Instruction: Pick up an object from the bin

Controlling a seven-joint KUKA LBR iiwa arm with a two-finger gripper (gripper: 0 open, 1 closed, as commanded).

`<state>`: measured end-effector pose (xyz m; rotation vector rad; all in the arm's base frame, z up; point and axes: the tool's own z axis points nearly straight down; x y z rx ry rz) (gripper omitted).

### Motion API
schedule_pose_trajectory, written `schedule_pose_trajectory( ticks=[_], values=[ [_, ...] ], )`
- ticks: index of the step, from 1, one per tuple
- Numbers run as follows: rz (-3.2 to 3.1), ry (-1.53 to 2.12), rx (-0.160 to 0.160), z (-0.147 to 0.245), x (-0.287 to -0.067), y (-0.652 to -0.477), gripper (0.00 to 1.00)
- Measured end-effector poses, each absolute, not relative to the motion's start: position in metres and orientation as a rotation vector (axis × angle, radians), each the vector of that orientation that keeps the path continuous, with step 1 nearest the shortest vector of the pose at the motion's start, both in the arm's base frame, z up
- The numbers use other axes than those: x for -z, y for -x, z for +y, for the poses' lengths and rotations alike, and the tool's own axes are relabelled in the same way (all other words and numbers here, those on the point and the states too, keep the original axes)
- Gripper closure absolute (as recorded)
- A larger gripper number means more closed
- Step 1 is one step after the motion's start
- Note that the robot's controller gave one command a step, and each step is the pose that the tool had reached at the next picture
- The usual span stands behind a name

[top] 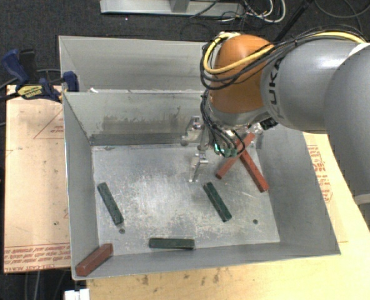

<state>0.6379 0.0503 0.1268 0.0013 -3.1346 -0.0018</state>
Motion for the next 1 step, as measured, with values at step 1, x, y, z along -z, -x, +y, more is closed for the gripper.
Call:
schedule_pose_trajectory(
  ticks=[1],
  values=[
    [-3.143, 0.0, 0.002, 0.0502, -0.1316, -0.6399, 0.0]
  ],
)
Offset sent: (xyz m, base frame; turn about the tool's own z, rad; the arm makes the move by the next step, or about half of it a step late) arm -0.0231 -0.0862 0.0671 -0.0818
